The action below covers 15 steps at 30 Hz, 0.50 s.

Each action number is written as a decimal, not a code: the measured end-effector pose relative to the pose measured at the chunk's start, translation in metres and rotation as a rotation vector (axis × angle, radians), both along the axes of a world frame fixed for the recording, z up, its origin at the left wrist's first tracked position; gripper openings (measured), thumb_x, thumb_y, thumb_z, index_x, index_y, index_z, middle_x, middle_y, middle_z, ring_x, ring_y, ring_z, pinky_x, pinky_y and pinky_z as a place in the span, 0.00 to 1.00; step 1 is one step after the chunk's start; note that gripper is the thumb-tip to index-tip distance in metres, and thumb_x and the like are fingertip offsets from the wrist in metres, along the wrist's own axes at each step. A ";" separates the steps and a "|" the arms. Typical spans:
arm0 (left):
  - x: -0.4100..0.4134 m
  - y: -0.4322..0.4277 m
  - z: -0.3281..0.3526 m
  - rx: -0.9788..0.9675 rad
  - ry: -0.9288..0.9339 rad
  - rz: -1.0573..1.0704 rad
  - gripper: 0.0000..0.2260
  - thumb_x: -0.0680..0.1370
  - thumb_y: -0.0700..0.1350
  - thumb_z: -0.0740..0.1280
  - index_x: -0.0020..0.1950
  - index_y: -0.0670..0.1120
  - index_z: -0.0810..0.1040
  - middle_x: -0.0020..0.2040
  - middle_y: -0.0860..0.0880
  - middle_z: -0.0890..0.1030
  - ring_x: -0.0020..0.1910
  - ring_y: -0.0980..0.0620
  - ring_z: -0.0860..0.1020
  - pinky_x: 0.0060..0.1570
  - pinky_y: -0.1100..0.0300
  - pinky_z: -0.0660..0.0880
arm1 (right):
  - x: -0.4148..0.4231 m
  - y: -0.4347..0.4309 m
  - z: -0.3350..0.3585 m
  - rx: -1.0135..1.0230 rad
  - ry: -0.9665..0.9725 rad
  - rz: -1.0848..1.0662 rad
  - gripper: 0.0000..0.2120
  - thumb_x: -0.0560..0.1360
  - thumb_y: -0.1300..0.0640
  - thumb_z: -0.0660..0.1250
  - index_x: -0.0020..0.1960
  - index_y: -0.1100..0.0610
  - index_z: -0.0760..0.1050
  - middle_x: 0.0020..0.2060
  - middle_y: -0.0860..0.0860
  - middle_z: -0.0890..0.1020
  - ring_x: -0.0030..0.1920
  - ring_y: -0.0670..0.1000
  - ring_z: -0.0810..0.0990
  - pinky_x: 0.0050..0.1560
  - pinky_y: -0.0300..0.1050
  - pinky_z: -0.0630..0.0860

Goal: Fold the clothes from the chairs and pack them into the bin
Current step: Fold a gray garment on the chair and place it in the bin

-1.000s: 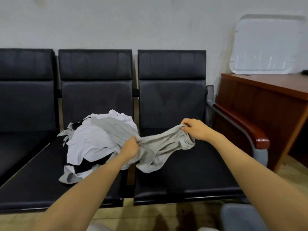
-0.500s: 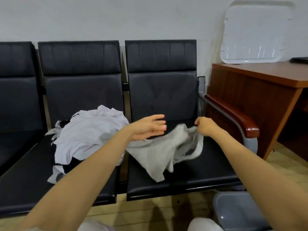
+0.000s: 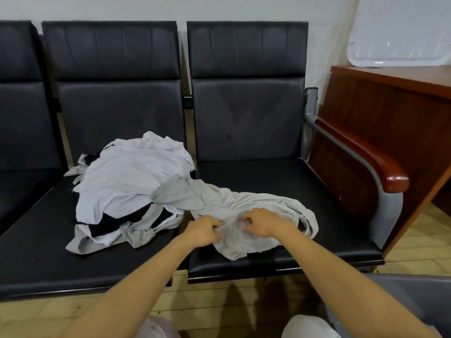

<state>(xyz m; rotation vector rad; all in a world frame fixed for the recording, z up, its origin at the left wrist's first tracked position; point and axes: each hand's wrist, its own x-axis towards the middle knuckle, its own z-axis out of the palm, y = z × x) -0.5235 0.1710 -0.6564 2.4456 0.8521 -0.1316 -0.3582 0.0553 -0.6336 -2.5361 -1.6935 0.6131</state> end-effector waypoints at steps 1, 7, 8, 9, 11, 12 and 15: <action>0.000 -0.007 0.005 -0.170 -0.075 -0.003 0.06 0.78 0.51 0.66 0.51 0.52 0.80 0.54 0.49 0.81 0.57 0.45 0.78 0.53 0.56 0.73 | 0.003 0.003 0.002 -0.041 -0.102 -0.040 0.19 0.80 0.46 0.58 0.69 0.50 0.70 0.66 0.50 0.73 0.66 0.54 0.71 0.65 0.49 0.67; -0.004 -0.023 0.011 -0.782 -0.373 0.091 0.14 0.77 0.38 0.69 0.63 0.43 0.75 0.59 0.43 0.80 0.54 0.46 0.80 0.49 0.64 0.78 | 0.020 0.010 0.019 -0.204 -0.356 -0.140 0.16 0.80 0.53 0.59 0.67 0.55 0.71 0.66 0.53 0.73 0.65 0.55 0.72 0.65 0.50 0.67; -0.004 -0.018 0.006 -0.551 -0.402 0.191 0.17 0.76 0.37 0.69 0.63 0.44 0.75 0.60 0.43 0.78 0.56 0.45 0.78 0.49 0.67 0.76 | 0.022 0.013 0.013 -0.108 -0.244 -0.100 0.14 0.79 0.53 0.60 0.63 0.54 0.73 0.62 0.53 0.76 0.61 0.54 0.75 0.60 0.47 0.70; -0.004 -0.010 0.002 -0.238 -0.328 0.268 0.20 0.74 0.38 0.70 0.66 0.45 0.73 0.63 0.43 0.75 0.60 0.45 0.75 0.52 0.67 0.73 | 0.021 0.014 0.007 -0.001 -0.068 -0.049 0.11 0.78 0.52 0.63 0.59 0.53 0.74 0.58 0.51 0.78 0.56 0.52 0.76 0.55 0.44 0.72; -0.011 0.006 -0.008 0.157 -0.100 0.336 0.27 0.73 0.47 0.71 0.70 0.47 0.67 0.68 0.43 0.68 0.66 0.43 0.67 0.62 0.58 0.67 | 0.011 0.014 -0.003 0.109 0.233 0.038 0.14 0.74 0.50 0.69 0.58 0.52 0.73 0.55 0.48 0.78 0.55 0.50 0.77 0.56 0.45 0.75; -0.015 0.013 -0.010 0.188 -0.025 0.374 0.29 0.73 0.52 0.71 0.71 0.47 0.66 0.68 0.44 0.67 0.67 0.42 0.66 0.64 0.53 0.66 | 0.006 0.016 -0.008 0.106 0.247 0.078 0.18 0.73 0.49 0.70 0.60 0.52 0.73 0.57 0.48 0.77 0.57 0.49 0.76 0.59 0.46 0.74; -0.021 0.025 -0.015 0.046 -0.103 0.444 0.20 0.74 0.57 0.69 0.61 0.48 0.75 0.59 0.48 0.77 0.61 0.46 0.74 0.56 0.56 0.69 | -0.002 0.022 -0.024 0.117 0.011 0.136 0.14 0.76 0.51 0.66 0.60 0.54 0.74 0.58 0.50 0.75 0.59 0.52 0.74 0.59 0.48 0.72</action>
